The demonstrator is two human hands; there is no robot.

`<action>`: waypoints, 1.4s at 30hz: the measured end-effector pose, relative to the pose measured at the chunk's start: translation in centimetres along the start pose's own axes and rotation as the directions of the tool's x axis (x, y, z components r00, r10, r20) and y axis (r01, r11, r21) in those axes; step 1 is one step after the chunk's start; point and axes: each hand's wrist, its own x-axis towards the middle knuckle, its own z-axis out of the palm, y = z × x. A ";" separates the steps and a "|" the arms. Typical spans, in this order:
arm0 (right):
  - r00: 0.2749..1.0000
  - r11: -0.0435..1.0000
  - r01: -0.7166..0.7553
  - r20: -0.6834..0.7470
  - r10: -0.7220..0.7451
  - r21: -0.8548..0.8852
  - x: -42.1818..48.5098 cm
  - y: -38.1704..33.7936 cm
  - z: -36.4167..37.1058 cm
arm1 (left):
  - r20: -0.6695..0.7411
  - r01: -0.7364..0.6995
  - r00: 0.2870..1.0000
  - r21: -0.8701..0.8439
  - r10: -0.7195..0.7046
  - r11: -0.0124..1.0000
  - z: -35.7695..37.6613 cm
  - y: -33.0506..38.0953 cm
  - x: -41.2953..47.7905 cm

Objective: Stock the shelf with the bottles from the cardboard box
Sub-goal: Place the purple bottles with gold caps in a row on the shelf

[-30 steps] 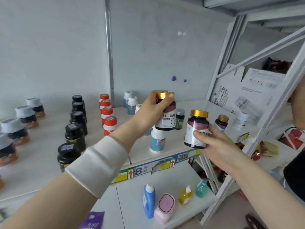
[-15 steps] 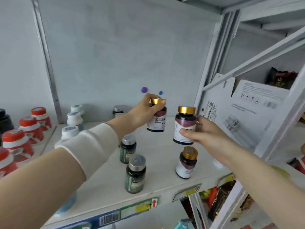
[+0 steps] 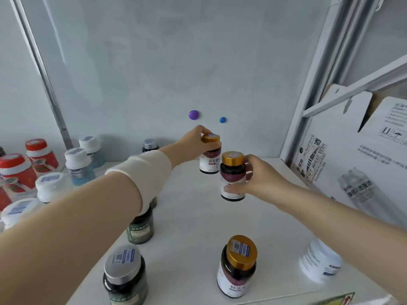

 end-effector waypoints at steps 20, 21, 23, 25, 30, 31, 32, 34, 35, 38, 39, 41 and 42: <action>0.997 0.997 -0.019 0.077 0.025 -0.077 11.8 3.8 4.4 | 0.029 0.067 0.997 0.203 -0.075 0.977 1.6 -5.1 10.4; 0.997 0.998 -0.016 0.078 0.021 -0.066 12.0 3.9 4.6 | 0.026 0.065 0.997 0.217 -0.072 0.974 1.6 -5.2 10.5; 0.997 0.999 -0.012 0.081 0.016 -0.047 12.2 4.0 5.0 | 0.020 0.067 0.997 0.234 -0.074 0.970 1.5 -5.4 10.8; 0.997 1.000 -0.012 0.080 0.014 -0.024 12.3 4.3 5.2 | 0.018 0.066 0.997 0.244 -0.073 0.967 1.5 -5.5 10.9; 0.995 0.999 -0.024 0.099 0.021 0.024 12.2 4.7 5.2 | 0.009 0.068 0.997 0.265 -0.073 0.962 1.8 -5.5 10.8; 0.993 0.999 -0.033 0.116 0.029 0.030 12.3 4.5 5.3 | 0.002 0.072 0.997 0.270 -0.076 0.960 1.9 -5.5 10.7; 0.991 0.999 -0.045 0.130 0.040 0.031 12.3 4.5 5.3 | -0.005 0.076 0.997 0.274 -0.078 0.959 2.0 -5.4 10.7; 0.989 0.998 -0.054 0.142 0.048 0.041 12.4 4.4 5.1 | -0.032 0.090 0.996 0.263 -0.084 0.961 2.0 -5.4 10.5; 0.989 0.997 -0.052 0.138 0.045 0.048 12.3 4.4 4.9 | -0.047 0.094 0.995 0.255 -0.085 0.962 2.0 -5.4 10.3; 0.990 0.994 -0.076 0.122 0.067 0.073 11.3 3.8 3.7 | -0.070 0.107 0.993 0.262 -0.091 0.959 1.3 -5.1 9.2; 0.991 0.994 -0.073 0.115 0.064 0.080 10.9 3.6 3.1 | -0.078 0.108 0.993 0.277 -0.090 0.955 0.8 -4.9 8.6; 0.994 0.996 -0.064 0.095 0.057 0.069 10.2 3.0 1.9 | -0.099 0.089 0.993 0.342 -0.059 0.935 -0.4 -4.2 7.0; 0.995 0.997 -0.057 0.088 0.052 0.057 9.6 2.5 1.3 | -0.107 0.069 0.994 0.409 -0.027 0.910 -1.1 -3.7 6.1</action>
